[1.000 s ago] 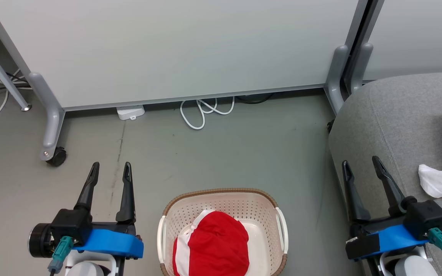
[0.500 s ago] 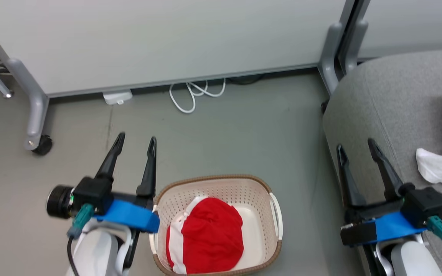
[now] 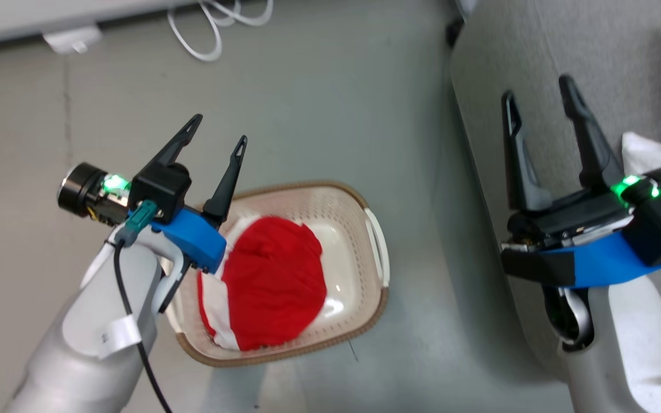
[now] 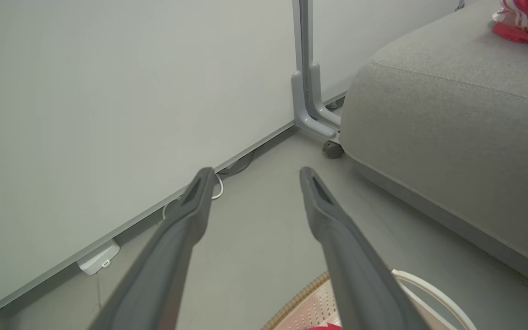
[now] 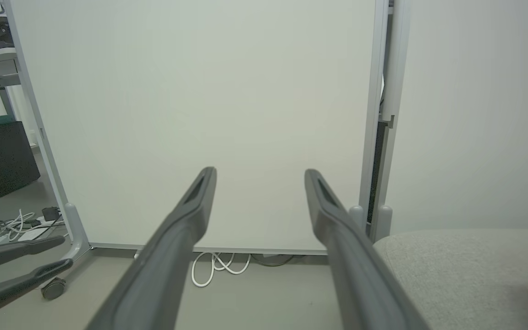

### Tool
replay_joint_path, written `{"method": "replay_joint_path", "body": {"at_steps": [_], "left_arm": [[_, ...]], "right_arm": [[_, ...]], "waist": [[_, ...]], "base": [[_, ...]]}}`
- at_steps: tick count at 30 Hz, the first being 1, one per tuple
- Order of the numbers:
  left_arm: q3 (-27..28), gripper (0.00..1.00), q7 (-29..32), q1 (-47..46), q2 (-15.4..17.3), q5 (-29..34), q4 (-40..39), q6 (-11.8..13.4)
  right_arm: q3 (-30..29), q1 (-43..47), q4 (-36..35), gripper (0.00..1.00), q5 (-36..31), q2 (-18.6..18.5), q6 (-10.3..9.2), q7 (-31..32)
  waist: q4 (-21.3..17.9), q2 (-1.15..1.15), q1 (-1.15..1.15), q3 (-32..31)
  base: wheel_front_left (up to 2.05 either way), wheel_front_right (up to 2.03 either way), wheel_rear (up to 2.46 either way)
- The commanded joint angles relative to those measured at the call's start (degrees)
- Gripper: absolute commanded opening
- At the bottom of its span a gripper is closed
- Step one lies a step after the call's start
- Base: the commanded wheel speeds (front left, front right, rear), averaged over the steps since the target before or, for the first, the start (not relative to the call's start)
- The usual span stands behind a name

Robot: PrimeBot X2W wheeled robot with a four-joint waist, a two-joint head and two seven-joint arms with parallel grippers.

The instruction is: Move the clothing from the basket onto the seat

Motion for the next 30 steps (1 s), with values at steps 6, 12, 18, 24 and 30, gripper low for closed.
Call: {"method": "replay_joint_path", "body": {"at_steps": [6, 12, 18, 24, 30], "left_arm": [[-10.6, 1.0, -0.2, -9.6, 2.8, -1.8, 9.3, -0.1], [-21.0, 1.0, -0.2, -16.3, 3.7, -3.7, 17.4, -0.1], [-32.4, 1.0, 2.5, -21.1, 4.2, -5.3, 23.5, -0.1], [-42.2, 1.0, 8.1, -24.7, 4.9, -7.6, 27.6, 0.0], [-45.1, 1.0, 14.8, -27.0, 5.6, -6.3, 29.9, 0.0]], "right_arm": [[0.3, -5.2, -2.8, 1.0, 0.5, 0.1, 0.01, 0.0], [0.8, -7.8, -4.5, 1.0, 0.9, 0.1, 0.01, 0.0], [1.3, -9.7, -6.7, 1.0, 1.1, 0.1, 0.01, 0.0], [1.7, -11.3, -9.5, 1.0, 1.3, 0.1, 0.01, 0.0], [2.4, -12.4, -11.9, 1.0, 1.3, 0.1, 0.01, 0.0]], "waist": [[-6.3, 0.0, -0.02, 13.4], [-7.9, 0.0, -0.02, 19.1], [-9.3, 0.0, -0.02, 24.3], [-10.4, 0.0, -0.02, 28.7], [-11.3, 0.0, -0.02, 32.5]], "base": [[0.0, 0.0, 0.0], [0.0, 0.0, 0.0], [0.0, 0.0, 0.0], [0.0, 0.0, 0.0], [0.0, 0.0, 0.0]]}}
